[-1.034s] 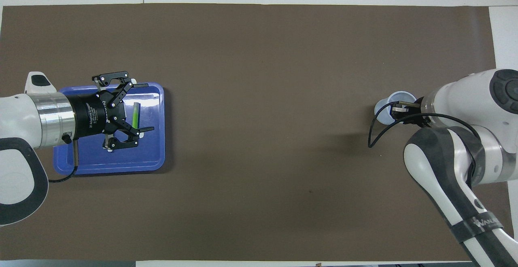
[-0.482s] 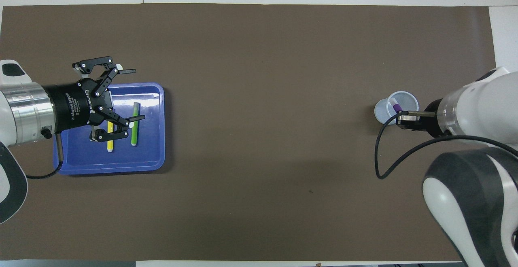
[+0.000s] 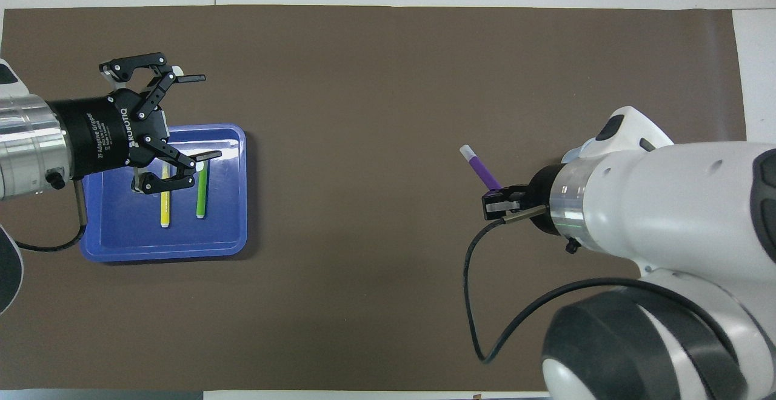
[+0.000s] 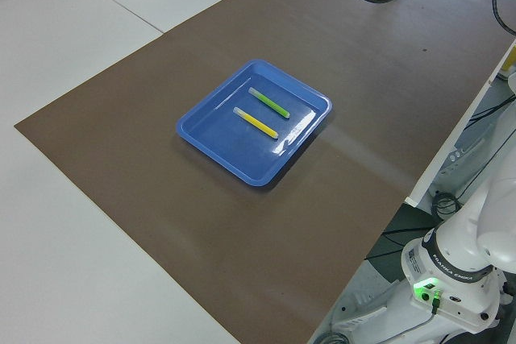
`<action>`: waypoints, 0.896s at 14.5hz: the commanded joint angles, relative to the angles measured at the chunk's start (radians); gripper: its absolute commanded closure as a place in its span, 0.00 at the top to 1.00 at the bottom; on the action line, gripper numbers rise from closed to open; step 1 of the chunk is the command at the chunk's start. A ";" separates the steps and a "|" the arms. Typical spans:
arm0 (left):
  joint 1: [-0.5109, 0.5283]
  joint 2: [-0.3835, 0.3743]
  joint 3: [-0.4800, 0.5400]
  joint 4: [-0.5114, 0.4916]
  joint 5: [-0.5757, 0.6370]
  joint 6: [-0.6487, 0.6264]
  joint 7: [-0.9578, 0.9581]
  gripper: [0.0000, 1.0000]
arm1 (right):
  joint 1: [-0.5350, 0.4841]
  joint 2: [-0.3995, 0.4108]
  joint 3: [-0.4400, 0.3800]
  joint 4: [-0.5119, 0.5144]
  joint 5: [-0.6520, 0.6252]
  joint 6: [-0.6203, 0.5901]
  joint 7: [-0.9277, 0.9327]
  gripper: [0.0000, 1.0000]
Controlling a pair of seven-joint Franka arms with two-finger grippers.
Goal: Right arm passes pens to left for tray arrangement
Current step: 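Lift the purple pen from the cup and carry it toward the left gripper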
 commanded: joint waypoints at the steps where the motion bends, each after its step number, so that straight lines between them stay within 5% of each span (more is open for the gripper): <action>1: 0.002 0.104 0.008 0.176 0.032 -0.143 -0.029 1.00 | -0.012 0.037 0.055 0.029 0.077 0.105 -0.171 0.00; 7: -0.047 0.181 -0.001 0.184 -0.029 -0.181 0.020 1.00 | -0.015 0.164 0.123 0.273 0.104 0.035 -0.376 0.00; 13: -0.064 0.198 -0.012 0.228 -0.089 -0.254 0.117 1.00 | -0.015 0.268 0.249 0.379 0.007 0.031 -0.471 0.00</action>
